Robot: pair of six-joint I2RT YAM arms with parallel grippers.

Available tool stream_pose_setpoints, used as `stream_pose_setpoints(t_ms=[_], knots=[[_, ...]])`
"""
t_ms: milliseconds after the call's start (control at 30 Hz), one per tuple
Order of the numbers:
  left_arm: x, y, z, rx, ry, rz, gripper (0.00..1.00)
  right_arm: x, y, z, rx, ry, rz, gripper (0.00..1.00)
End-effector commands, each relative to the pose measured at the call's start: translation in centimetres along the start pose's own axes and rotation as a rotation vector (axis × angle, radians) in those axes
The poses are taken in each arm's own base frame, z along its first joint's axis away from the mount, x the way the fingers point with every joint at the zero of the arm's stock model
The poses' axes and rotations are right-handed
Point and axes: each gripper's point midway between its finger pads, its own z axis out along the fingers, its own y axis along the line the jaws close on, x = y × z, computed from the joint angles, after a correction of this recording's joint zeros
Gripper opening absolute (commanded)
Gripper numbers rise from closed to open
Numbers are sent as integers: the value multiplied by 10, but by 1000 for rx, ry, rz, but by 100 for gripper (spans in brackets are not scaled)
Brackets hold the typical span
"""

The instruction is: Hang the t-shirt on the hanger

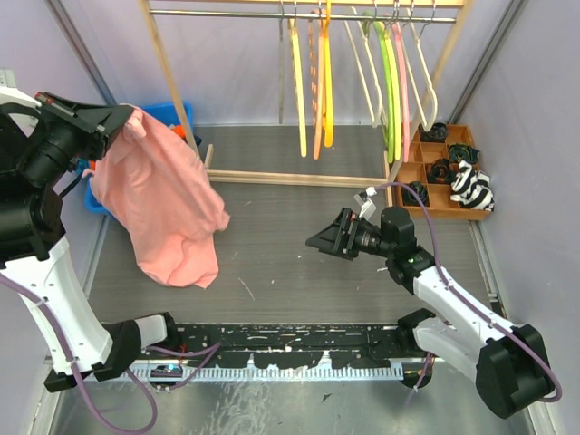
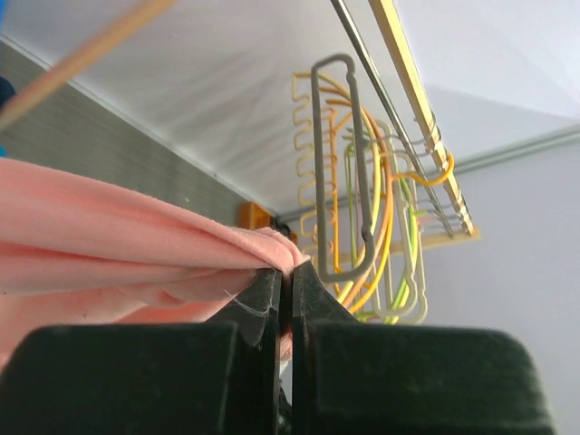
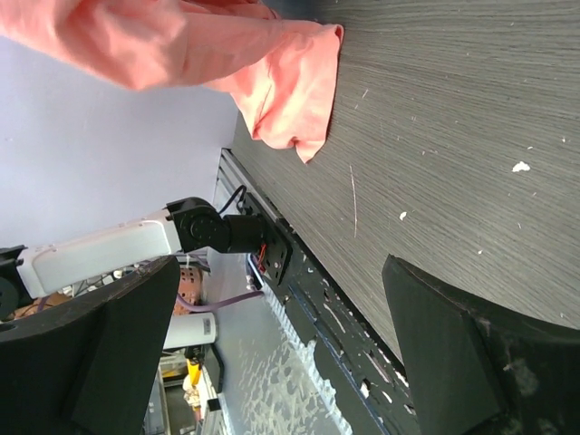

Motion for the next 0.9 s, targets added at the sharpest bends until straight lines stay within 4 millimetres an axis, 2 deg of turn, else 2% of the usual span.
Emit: stream_pose_setpoints(t_ms=[0, 200, 333, 433, 667, 767, 867], knots=[[20, -50, -31, 250, 73, 33, 3, -16, 19, 3, -53, -44, -49, 100], [64, -11, -14, 193, 209, 10, 2, -25, 39, 10, -114, -61, -64, 100], [113, 1, 1, 172, 338, 47, 0, -29, 60, 19, -211, -65, -50, 100], [141, 9, 7, 142, 390, 96, 0, -29, 77, 33, -261, -60, -63, 100], [200, 6, 2, 144, 503, 184, 0, -16, 121, 58, -329, -59, -155, 100], [219, 4, 2, 139, 532, 225, 0, -9, 139, 69, -352, -77, -209, 100], [232, -1, 0, 148, 555, 248, 0, -4, 149, 80, -349, -116, -240, 100]])
